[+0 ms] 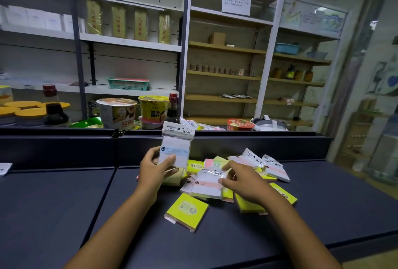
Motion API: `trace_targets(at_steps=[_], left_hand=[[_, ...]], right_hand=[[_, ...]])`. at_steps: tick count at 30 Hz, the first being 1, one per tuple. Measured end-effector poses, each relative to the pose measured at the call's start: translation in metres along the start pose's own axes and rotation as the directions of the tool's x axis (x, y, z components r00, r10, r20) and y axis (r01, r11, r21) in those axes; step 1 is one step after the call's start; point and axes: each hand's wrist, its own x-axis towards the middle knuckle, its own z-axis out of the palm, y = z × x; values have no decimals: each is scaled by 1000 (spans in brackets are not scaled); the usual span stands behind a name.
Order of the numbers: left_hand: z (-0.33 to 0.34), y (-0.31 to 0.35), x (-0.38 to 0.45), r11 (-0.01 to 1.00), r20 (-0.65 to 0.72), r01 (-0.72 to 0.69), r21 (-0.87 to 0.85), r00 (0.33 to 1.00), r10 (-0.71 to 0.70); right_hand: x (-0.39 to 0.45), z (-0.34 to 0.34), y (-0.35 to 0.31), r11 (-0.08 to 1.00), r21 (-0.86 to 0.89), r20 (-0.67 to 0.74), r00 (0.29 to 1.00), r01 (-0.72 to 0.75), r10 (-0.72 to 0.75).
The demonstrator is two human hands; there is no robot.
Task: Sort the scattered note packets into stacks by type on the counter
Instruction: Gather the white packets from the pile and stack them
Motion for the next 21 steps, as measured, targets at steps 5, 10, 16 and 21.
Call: trace_targets(at_steps=[5,10,16,21], left_hand=[[-2,-1,2,999,-16,-22,-28,1000,22],[-3,-3,4,999,-1,-14,-36,1000,14],[-3,-2,4,999,18,-20,-32,1000,20],[-3,1,1,999,31,-39,-23,999,39]], right_hand=[[-1,4,-1,1000,-18,130,992,-6,8],[2,10,-2,993,-116,165,986,-13,32],[2,16,1,992,-125,179,982,-29,52],[-3,15,1,996,-84,136,990,-37,48]])
